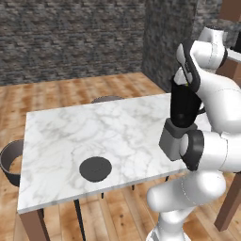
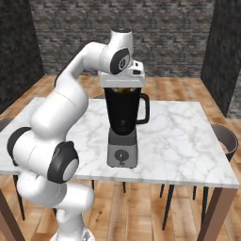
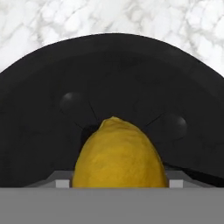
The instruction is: Grab the garlic and lemon from the fridge, place them in the blender, close the lid, and turn on the blender to create a marinade.
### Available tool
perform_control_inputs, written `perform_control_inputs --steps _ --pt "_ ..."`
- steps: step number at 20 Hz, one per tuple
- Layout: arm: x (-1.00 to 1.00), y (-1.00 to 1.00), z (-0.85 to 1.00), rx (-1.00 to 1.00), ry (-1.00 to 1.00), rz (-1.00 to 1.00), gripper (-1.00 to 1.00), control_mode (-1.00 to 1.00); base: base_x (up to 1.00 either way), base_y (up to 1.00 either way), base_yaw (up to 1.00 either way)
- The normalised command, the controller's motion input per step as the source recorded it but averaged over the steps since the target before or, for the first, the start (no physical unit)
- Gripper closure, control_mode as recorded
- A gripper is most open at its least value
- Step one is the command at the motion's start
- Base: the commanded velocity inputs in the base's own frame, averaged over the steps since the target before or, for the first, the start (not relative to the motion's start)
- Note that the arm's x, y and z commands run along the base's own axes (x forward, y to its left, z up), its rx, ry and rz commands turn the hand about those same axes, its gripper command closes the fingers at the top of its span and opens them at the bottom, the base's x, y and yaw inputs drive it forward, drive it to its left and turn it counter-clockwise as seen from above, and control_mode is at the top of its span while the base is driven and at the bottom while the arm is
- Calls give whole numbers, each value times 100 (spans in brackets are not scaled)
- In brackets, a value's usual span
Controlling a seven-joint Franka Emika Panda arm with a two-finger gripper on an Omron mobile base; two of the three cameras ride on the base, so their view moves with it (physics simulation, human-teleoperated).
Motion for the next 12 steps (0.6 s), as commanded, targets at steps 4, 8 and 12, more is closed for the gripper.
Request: perform_control_inputs --steps 4,8,12 --pt "0 29 -15 0 2 0 -100 -100 0 0 0" --pt "-1 18 0 0 0 0 -100 -100 0 0 0" --pt "-15 9 16 0 -14 0 -100 -100 0 0 0"
